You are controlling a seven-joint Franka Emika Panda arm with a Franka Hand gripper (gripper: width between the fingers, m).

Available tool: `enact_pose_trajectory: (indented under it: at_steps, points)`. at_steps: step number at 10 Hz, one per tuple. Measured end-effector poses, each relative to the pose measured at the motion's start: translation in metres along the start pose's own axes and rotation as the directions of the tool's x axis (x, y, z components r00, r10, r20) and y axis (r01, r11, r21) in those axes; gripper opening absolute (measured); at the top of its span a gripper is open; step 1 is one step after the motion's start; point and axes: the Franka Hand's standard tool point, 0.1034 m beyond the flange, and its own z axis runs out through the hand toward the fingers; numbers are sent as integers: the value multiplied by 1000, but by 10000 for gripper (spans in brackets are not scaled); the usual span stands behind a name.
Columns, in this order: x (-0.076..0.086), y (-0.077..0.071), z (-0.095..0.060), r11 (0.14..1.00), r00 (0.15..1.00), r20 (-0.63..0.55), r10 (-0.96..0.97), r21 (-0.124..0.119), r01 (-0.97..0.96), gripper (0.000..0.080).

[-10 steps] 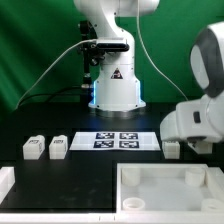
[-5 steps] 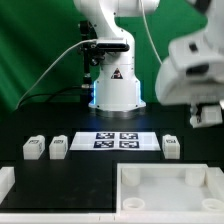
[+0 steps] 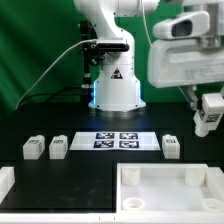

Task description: Assemble one leg

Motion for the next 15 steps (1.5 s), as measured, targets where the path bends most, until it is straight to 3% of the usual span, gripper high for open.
enact_pose_trajectory:
  at_steps: [1,2,3,4,5,11,13,14,15]
  points:
    - [31,28,-19,1000,997,-72,-26,-9,25,292]
    - [57,43,-31,999,979,-198,-51,-27,46,292]
    - [68,60,-41,998,950,-309,-51,-42,40,292]
    - [63,65,-48,999,929,-370,-17,-40,3,292]
    - [60,65,-45,999,910,-413,-30,-53,9,292]
    - [58,66,-40,999,918,-395,-28,-49,9,292]
    - [80,81,-32,998,898,-437,-40,-65,13,292]
    - [88,82,-24,998,895,-445,-35,-60,9,292]
    - [90,72,-13,998,898,-437,-40,-52,19,293]
